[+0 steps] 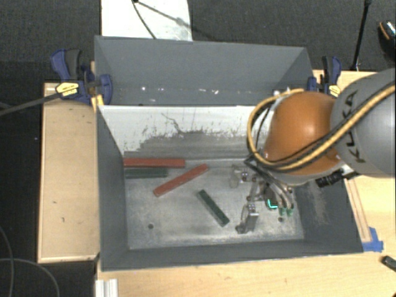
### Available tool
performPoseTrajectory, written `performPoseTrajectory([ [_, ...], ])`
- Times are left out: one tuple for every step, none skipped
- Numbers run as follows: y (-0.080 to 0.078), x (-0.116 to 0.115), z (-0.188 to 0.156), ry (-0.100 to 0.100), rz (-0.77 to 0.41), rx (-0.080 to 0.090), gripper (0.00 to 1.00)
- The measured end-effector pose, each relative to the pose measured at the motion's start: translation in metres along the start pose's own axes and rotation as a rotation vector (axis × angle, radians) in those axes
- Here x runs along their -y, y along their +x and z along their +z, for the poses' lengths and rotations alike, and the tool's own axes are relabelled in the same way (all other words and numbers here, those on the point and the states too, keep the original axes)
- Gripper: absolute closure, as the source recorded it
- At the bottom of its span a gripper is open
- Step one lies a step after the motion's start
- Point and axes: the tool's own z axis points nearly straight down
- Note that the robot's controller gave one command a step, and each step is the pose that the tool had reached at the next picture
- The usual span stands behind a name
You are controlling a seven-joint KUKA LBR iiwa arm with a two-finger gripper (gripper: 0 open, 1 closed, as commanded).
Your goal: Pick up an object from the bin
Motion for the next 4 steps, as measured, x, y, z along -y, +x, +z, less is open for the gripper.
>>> performPoseTrajectory([
  [-0.017,0.027,0.11,0.0,-0.002,0.001,0.0],
  [-0.007,-0.019,0.106,-0.002,0.116,0.003,0.0],
  [-0.008,-0.017,0.106,-0.001,0.12,0.004,1.0],
  [-0.014,-0.024,-0.045,-0.001,0.02,0.017,1.0],
])
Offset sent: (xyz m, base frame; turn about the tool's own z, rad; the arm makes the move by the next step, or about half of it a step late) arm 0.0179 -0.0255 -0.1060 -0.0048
